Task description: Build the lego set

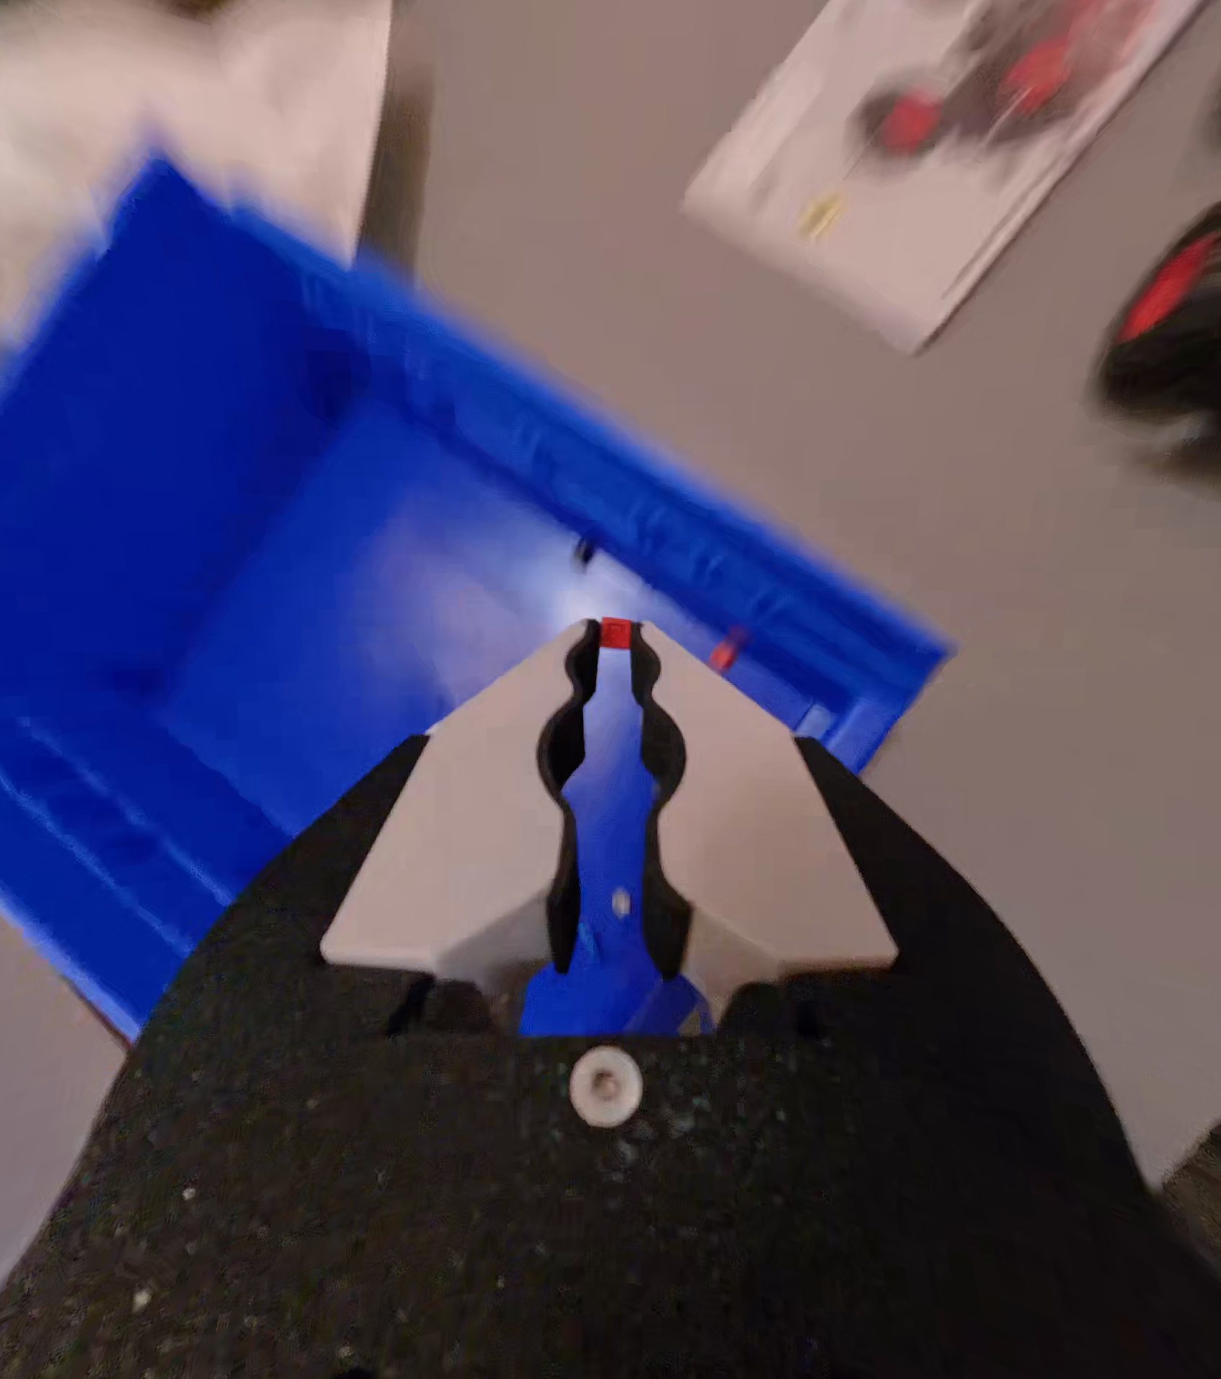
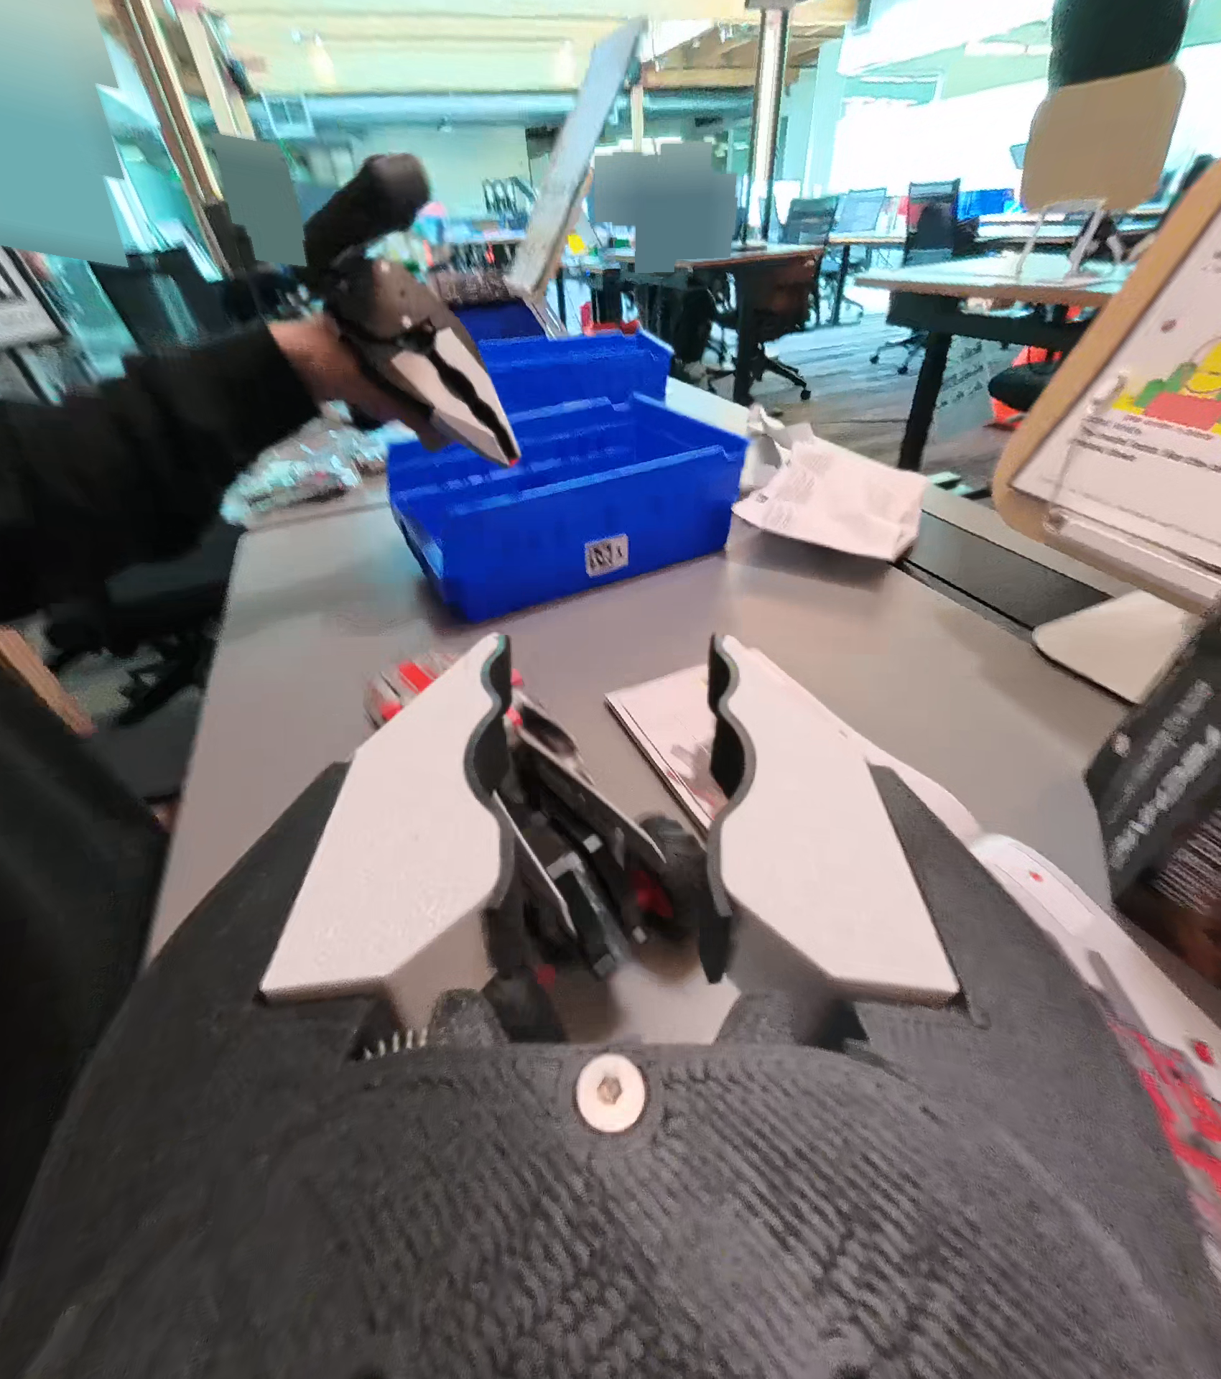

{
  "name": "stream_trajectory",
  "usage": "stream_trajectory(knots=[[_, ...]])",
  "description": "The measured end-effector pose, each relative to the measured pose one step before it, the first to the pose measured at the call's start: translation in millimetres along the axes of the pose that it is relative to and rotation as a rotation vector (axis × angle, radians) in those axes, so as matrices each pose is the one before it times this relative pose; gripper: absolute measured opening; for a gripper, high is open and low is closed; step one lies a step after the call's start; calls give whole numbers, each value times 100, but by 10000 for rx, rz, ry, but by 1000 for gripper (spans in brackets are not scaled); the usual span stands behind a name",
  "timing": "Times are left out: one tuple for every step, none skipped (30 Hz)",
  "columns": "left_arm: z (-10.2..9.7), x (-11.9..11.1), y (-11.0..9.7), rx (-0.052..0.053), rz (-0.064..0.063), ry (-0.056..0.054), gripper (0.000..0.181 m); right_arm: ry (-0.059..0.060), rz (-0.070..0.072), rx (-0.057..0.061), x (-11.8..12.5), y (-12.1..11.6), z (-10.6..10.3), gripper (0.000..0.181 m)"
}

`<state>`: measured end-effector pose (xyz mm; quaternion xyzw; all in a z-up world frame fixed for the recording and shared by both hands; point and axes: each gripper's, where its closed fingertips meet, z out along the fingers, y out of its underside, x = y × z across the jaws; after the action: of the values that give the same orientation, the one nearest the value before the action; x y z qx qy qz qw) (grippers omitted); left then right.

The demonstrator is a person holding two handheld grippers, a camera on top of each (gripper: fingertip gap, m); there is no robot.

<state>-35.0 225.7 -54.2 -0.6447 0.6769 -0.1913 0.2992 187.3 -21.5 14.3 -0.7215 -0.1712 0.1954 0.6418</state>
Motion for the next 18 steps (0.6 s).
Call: stream_trajectory(knots=[[-1106,1327,-2723,1338,976,-71,5,-193,355,353,-694,-1173,563,55],[-708,1334,-2906,1259,915,-124,5,-286,489,465,-834,-1235,691,56],[-244,1477,-2677,993,825,9,5,-422,620,458,-971,-1086,809,57],[114,1316,-2399,771,821,-47,5,-459,653,318,-878,-728,859,56],[340,1049,-2207,654,855,-162,5,-406,552,160,-667,-327,859,54],[494,1065,-2017,578,730,-53,5,-203,484,82,-262,-78,814,51],[607,960,-1935,602,416,24,5,-168,362,43,-194,39,732,48],[650,904,-1913,733,156,98,5,-222,278,19,-313,120,647,46],[622,881,-1851,835,-38,170,5,-209,254,35,-325,103,524,43],[586,649,-1691,891,-207,117,5,-273,147,41,-489,135,421,41],[533,549,-1545,956,-337,121,5,-298,76,11,-579,225,326,38],[508,504,-1304,954,-445,150,5,-228,120,8,-460,231,260,35],[461,327,-957,879,-475,94,5,-275,212,102,-537,111,237,35],[393,263,-622,802,-497,103,5,-397,343,208,-679,-47,196,35],[353,219,-323,706,-587,130,5,-438,397,249,-716,-135,146,32],[291,115,-168,639,-588,84,5,-369,370,247,-566,-145,117,29],[238,187,-123,594,-459,141,5,-263,301,189,-391,-83,84,25],[189,253,-75,484,-342,190,5,-201,238,111,-287,-12,14,24]])
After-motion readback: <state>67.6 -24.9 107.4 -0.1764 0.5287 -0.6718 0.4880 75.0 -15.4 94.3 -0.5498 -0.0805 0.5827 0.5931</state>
